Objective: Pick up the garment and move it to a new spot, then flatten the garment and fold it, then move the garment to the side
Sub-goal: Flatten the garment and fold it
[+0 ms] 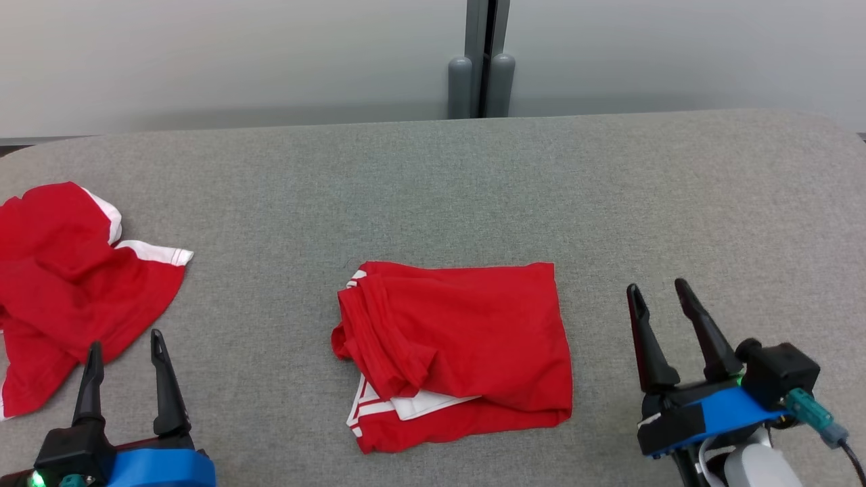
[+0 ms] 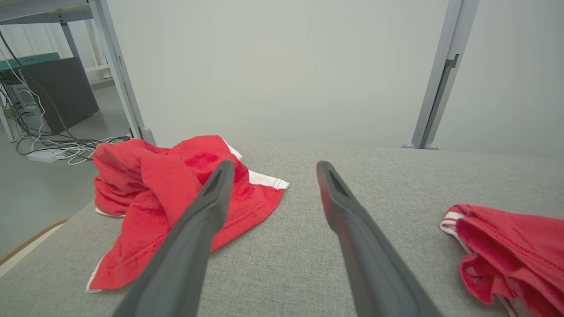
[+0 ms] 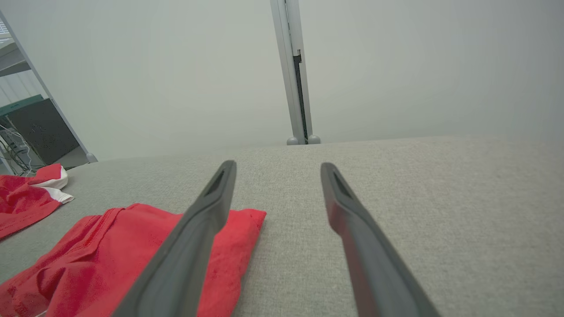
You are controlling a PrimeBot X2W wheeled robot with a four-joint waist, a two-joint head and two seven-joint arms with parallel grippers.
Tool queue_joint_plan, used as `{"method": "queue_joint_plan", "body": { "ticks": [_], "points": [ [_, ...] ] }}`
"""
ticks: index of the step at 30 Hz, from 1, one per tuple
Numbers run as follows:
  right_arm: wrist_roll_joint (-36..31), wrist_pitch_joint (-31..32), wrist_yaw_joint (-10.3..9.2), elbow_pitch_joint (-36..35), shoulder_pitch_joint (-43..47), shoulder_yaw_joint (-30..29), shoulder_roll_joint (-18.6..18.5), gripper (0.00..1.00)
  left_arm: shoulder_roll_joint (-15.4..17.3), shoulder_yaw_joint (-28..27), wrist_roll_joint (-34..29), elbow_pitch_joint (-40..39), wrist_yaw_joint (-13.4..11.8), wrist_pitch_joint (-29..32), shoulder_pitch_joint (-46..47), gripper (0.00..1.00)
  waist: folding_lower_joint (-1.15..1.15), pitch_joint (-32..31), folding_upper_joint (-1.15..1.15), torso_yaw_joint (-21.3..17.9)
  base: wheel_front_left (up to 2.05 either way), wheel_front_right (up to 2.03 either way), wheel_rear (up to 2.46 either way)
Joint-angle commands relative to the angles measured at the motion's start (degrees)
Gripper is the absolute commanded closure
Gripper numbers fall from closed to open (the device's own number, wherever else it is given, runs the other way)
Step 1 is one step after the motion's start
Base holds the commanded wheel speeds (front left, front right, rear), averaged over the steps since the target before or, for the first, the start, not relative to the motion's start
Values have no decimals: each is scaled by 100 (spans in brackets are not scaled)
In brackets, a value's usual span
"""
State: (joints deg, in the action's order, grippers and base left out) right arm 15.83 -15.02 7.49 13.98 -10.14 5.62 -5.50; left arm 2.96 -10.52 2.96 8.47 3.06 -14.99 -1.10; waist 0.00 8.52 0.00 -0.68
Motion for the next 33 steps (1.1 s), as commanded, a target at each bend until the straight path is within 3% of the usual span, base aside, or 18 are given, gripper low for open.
{"method": "queue_joint_plan", "body": {
  "ticks": [1,17,24,33],
  "points": [
    [-64,-20,1,-42,179,-16,55,0,-7,-21,-20,-13,14,-26,-50,0,0,-1,0,-6,0,0,0],
    [-216,-21,1,-192,536,-282,260,0,-9,214,-123,71,143,-26,-26,0,0,-99,0,27,0,0,0],
    [-248,-21,1,-132,579,-366,257,0,-8,1273,-156,292,405,-26,-58,0,0,-190,0,55,0,0,0],
    [-259,-21,1,-129,502,-389,256,0,202,2801,183,759,454,59,66,0,0,-168,0,-29,0,0,0]
  ]
}}
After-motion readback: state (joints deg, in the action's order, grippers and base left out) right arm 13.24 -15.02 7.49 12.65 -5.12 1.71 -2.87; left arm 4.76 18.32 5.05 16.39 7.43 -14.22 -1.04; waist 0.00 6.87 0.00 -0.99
